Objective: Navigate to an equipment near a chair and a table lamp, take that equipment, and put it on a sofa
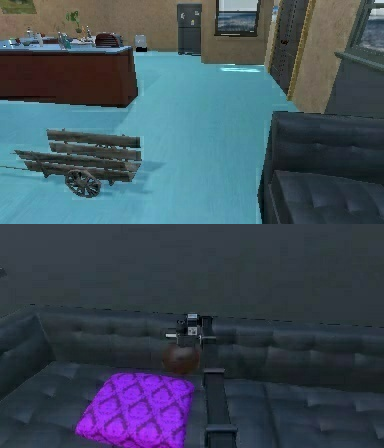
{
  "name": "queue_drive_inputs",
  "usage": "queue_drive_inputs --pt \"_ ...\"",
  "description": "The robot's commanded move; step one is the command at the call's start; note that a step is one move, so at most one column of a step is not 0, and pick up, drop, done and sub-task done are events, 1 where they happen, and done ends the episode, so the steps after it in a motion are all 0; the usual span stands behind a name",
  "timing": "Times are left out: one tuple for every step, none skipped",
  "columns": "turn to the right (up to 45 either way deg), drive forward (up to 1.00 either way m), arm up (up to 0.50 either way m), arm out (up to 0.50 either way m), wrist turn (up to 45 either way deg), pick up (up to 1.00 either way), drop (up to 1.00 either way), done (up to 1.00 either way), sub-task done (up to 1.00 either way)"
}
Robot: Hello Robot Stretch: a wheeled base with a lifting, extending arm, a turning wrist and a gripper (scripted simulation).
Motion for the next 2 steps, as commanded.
queue_drive_inputs --pt "0.0 0.00 0.00 -0.08 0.0 0.00 0.00 0.00 0.00" --pt "0.0 0.00 0.00 0.00 0.0 0.00 0.00 1.00 0.00"
